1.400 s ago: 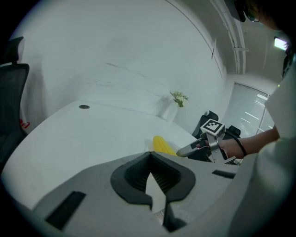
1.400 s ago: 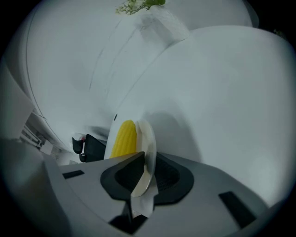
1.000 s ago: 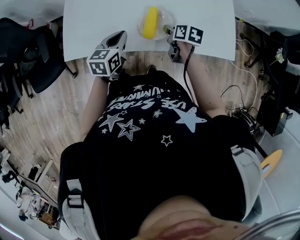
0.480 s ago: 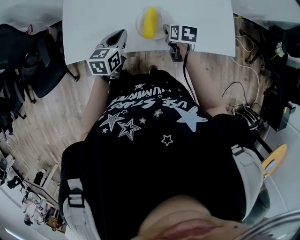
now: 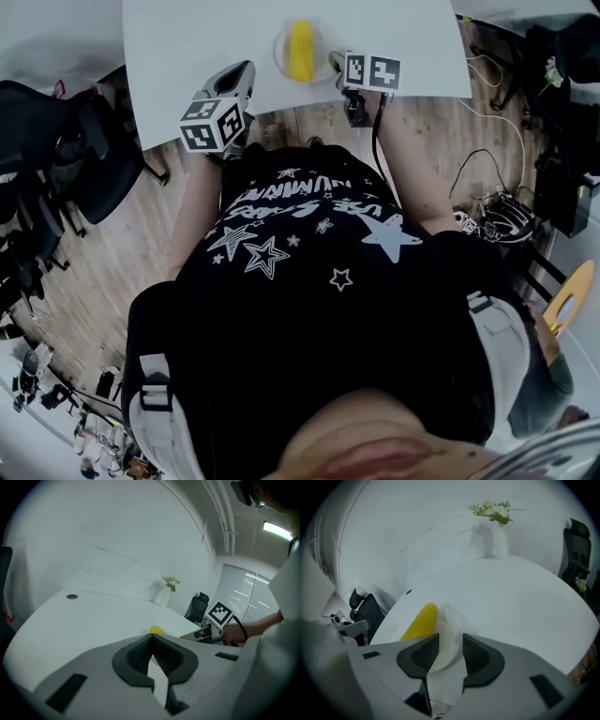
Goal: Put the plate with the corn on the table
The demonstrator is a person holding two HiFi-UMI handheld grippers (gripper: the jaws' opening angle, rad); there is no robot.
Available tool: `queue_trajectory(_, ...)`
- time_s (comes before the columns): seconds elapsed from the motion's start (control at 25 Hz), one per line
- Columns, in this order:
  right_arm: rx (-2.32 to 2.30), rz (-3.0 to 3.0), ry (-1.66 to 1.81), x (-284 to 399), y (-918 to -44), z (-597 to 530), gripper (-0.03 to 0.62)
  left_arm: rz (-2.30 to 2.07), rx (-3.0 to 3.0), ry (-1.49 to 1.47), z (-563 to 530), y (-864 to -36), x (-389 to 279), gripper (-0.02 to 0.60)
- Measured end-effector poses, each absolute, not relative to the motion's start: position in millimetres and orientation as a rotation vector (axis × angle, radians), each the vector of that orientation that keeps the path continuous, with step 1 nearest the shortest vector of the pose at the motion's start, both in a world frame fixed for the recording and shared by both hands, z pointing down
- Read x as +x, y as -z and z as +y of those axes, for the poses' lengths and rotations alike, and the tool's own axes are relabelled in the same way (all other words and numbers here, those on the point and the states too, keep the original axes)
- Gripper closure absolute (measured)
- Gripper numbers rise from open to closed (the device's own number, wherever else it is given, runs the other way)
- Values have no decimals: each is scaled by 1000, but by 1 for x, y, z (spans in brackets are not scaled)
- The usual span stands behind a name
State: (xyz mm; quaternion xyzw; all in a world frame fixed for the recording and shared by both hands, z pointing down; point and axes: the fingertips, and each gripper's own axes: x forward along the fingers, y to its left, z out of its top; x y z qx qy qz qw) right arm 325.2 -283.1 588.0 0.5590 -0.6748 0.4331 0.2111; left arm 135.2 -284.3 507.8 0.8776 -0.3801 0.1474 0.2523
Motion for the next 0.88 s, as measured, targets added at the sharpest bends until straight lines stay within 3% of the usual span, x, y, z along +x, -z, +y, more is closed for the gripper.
queue_trajectory(0.88, 2130, -1674, -1216, 275, -538, -217, 462, -527, 2598, -471, -288, -499, 62, 577)
